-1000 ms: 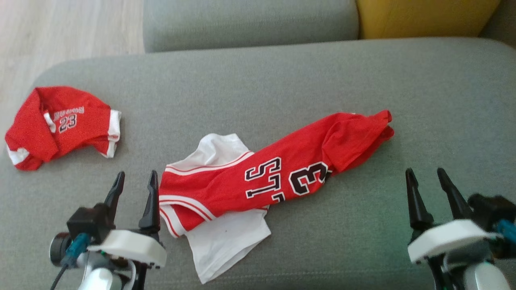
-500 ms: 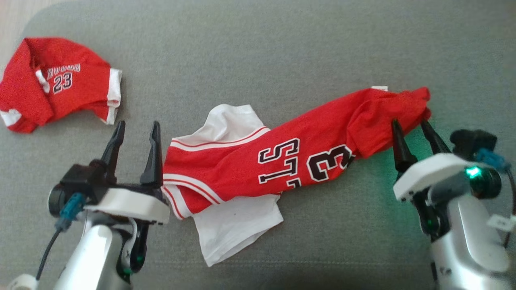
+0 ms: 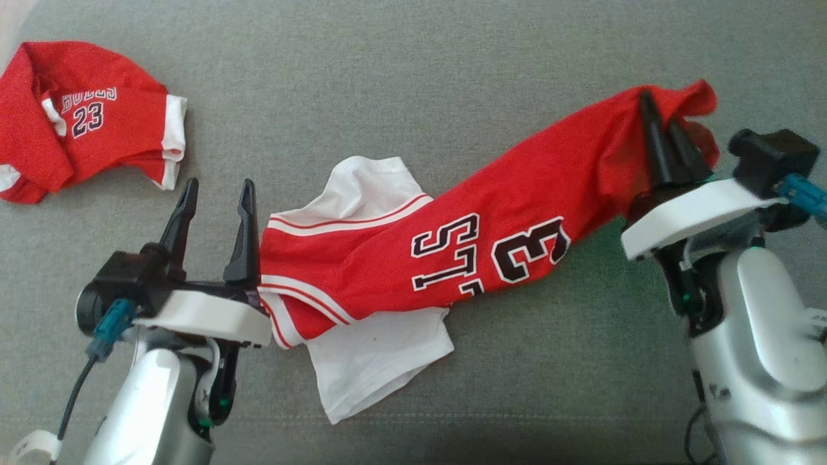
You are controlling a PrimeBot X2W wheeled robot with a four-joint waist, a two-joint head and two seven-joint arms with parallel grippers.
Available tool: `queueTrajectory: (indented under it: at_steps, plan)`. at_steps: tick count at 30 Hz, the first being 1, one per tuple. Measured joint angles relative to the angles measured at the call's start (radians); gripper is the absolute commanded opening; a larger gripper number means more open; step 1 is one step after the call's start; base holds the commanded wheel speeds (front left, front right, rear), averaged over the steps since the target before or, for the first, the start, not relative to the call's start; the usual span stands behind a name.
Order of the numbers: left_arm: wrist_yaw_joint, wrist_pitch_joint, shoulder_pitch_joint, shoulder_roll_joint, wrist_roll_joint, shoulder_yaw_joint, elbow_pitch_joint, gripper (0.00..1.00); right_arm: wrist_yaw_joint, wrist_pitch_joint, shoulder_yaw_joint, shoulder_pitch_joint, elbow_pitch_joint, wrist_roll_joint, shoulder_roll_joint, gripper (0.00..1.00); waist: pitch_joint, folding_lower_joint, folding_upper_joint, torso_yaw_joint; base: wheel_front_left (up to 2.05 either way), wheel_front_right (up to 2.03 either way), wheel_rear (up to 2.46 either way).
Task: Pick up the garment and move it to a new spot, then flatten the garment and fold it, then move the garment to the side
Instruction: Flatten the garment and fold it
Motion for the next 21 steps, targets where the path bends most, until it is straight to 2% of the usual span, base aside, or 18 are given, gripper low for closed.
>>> queueTrajectory:
  at_steps: [6, 11, 16, 21]
  plan:
    - [-0.002, 0.0, 0.0, -0.009, 0.002, 0.018, -0.002, 1.0, 0.0, 0.2, 0.128, 0.169, -0.132, 0.043, -0.07, 0.0, -0.002, 0.0, 0.0, -0.019, 0.0, 0.0, 0.0]
    - [-0.01, 0.0, 0.0, -0.014, 0.01, 0.023, -0.006, 1.0, 0.0, 0.352, 0.166, 0.312, -0.194, 0.075, -0.107, 0.0, -0.002, 0.0, 0.0, -0.035, 0.0, 0.0, 0.0]
    - [-0.011, 0.0, 0.001, -0.017, 0.018, 0.034, -0.006, 1.0, 0.0, 0.467, 0.137, 0.389, -0.243, 0.09, -0.126, 0.0, 0.0, 0.0, 0.0, -0.048, 0.0, 0.0, 0.0]
    - [-0.02, 0.0, 0.001, -0.018, 0.018, 0.04, -0.006, 1.0, 0.0, 0.481, 0.045, 0.398, -0.247, 0.032, -0.126, 0.0, 0.005, 0.0, 0.0, -0.055, 0.0, 0.0, 0.0]
